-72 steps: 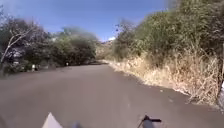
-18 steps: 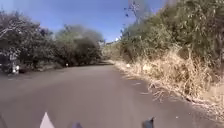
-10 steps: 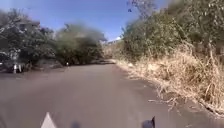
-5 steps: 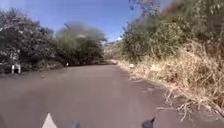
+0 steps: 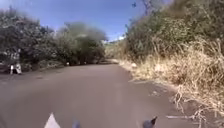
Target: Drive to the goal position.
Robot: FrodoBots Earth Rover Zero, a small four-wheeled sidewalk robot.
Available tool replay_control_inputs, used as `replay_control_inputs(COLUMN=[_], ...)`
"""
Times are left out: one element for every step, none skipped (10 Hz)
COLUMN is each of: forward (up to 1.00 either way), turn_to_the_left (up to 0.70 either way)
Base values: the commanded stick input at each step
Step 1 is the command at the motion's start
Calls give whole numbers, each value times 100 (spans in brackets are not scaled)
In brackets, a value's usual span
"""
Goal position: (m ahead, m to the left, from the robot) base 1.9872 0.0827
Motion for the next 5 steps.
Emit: replay_control_inputs(forward=[50, 50, 50, 50, 50], turn_to_the_left=[0, 0, 0, 0, 0])
